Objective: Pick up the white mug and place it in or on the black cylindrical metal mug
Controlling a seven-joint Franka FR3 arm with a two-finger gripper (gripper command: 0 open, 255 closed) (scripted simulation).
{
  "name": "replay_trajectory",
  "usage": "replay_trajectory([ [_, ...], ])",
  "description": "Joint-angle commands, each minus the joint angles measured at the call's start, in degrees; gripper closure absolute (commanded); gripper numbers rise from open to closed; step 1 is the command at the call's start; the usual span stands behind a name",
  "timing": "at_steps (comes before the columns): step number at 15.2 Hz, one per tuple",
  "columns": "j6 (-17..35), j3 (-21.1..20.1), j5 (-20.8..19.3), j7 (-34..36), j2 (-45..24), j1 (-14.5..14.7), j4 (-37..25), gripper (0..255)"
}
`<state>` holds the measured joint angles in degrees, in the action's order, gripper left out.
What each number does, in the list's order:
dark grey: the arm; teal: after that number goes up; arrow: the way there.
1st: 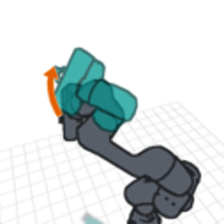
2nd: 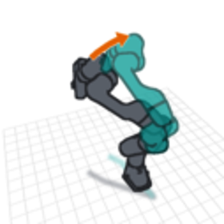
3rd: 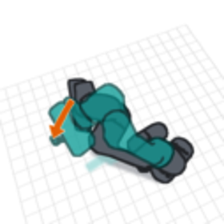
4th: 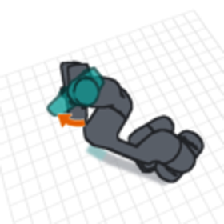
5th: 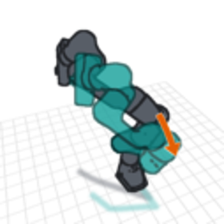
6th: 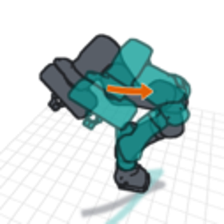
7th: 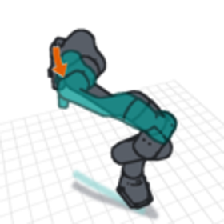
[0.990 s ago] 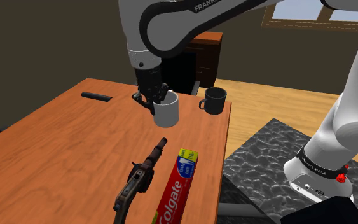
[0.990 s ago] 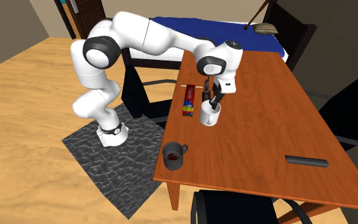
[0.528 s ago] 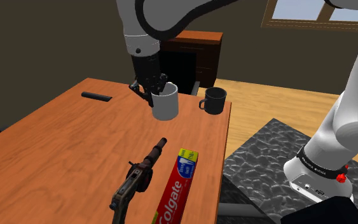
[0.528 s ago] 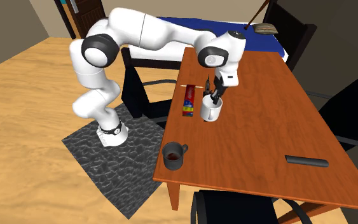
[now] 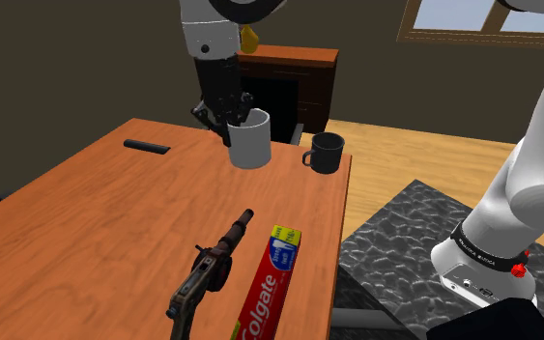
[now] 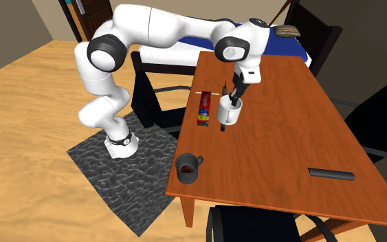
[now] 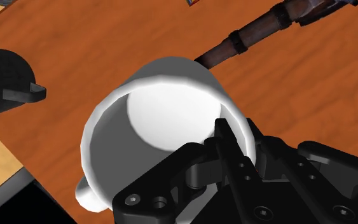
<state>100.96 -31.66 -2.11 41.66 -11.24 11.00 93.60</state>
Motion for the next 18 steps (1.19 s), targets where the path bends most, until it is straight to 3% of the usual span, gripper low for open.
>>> replay_trajectory([
  [1, -1.07, -0.04, 0.02, 0.05, 0.03, 0.06, -1.05, 255],
  [10, -0.17, 5.31, 6.83, -14.46, 14.48, -8.0, 13.16, 255],
  [18, -1.45, 12.29, 8.51, -26.76, 22.83, -12.65, 20.56, 255],
])
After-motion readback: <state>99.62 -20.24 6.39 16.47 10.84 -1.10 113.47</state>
